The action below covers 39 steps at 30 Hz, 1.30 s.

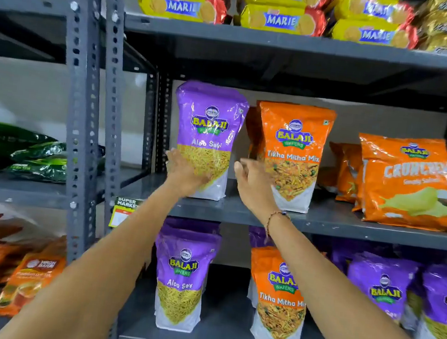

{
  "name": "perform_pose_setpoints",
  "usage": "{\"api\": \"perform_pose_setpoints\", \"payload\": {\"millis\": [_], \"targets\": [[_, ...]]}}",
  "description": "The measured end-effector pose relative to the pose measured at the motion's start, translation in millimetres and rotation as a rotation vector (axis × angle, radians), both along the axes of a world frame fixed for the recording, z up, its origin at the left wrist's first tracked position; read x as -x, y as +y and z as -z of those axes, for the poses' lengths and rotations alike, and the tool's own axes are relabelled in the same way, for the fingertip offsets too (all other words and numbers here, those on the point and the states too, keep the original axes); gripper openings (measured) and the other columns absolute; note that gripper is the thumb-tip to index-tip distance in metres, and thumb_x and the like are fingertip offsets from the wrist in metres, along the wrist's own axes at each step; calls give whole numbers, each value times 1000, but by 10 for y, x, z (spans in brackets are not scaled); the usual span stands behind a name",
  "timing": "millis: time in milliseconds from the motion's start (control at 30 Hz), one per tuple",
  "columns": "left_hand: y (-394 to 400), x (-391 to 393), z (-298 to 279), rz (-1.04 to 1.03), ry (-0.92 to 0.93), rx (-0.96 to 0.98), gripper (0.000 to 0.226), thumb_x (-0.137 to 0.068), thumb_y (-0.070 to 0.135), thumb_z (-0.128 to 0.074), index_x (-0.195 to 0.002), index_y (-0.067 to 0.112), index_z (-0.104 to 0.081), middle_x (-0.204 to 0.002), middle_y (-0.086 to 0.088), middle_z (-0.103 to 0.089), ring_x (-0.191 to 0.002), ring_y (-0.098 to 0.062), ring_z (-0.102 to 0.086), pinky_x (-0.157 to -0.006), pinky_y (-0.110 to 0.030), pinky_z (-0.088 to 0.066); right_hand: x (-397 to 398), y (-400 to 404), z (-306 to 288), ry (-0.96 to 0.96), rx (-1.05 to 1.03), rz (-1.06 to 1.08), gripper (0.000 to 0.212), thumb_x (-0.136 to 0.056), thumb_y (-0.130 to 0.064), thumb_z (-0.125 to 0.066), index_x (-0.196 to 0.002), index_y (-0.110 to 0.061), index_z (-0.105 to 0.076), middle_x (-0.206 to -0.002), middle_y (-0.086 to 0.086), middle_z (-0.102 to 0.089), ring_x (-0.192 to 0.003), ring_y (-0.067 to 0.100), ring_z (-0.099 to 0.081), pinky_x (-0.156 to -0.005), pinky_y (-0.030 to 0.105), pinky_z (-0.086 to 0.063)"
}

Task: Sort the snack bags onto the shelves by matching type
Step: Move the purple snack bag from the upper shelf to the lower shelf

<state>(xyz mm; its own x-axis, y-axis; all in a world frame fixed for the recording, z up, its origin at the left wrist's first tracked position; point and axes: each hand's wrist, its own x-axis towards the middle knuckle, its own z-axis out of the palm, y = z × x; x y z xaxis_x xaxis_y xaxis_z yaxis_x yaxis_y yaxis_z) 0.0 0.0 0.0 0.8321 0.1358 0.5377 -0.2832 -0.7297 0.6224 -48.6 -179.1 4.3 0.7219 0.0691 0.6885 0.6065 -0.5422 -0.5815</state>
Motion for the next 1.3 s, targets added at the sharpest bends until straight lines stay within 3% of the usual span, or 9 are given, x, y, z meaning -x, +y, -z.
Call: {"api": "perform_pose_setpoints", "payload": {"millis": [100,167,233,367,467,633,833,1067,1300], "targets": [[83,-78,16,98,155,171,92,-70,50,-69,-144,11,-32,-156,-23,-20,-146,-27,-15,-122,-38,-4,-314,79,95,221,-44,-112,34,-92,-32,-54,-111,-3,-55,-94,12,-65,-83,23,-59,-74,37,-46],[192,-137,26,211,151,326,49,-81,20,-69,-125,5,-55,-123,-11,-64,-104,-7,-63,-95,-24,-47,-538,128,150,281,-110,-165,35,-87,-31,-63,-107,-3,-55,-83,1,-61,-84,21,-58,-79,41,-47],[239,-166,-1,268,115,409,30,-83,12,-65,-113,7,-62,-80,13,-75,-64,8,-64,-73,-18,-52,-671,173,119,348,-135,-231,51,-85,-33,-67,-119,-3,-45,-92,-4,-56,-94,18,-54,-87,37,-45],[305,-158,29,350,143,440,18,-84,15,-65,-101,16,-65,-81,17,-74,-74,6,-68,-69,-11,-53,-922,202,81,438,-30,-313,63,-73,-39,-78,-115,-3,-49,-107,7,-63,-100,22,-60,-87,34,-49],[348,-157,55,303,146,468,28,-73,28,-75,-98,19,-66,-103,1,-72,-95,-8,-69,-84,-21,-54,-1055,191,169,407,-79,-319,63,-65,-37,-84,-112,-11,-51,-113,1,-63,-106,17,-60,-96,37,-49],[378,-94,75,221,105,493,93,-31,61,-85,-107,12,-63,-110,-7,-71,-104,-23,-66,-96,-42,-52,-936,159,210,384,-138,-348,68,-68,-30,-83,-123,-16,-45,-129,5,-59,-119,21,-56,-105,44,-45],[261,341,112,221,40,490,45,-61,36,-82,-95,17,-62,-91,6,-69,-85,-11,-64,-72,-25,-51,-505,23,166,324,-89,-358,70,-67,-29,-84,-126,-15,-51,-126,4,-64,-116,20,-59,-104,44,-47],[55,1117,335,258,-49,487,56,-59,43,-81,-103,16,-61,-91,9,-68,-81,-6,-63,-65,-21,-47,411,-241,254,257,-84,-359,53,-68,-26,-83,-112,-28,-53,-116,-9,-65,-109,10,-60,-101,35,-47],[-182,1618,1187,277,80,382,69,-57,44,-84,-114,16,-57,-112,1,-68,-103,-13,-64,-90,-30,-51,1048,-538,1205,256,-43,-101,77,-41,-58,-81,-105,-22,-59,-103,-2,-73,-95,16,-68,-85,45,-55]]}}
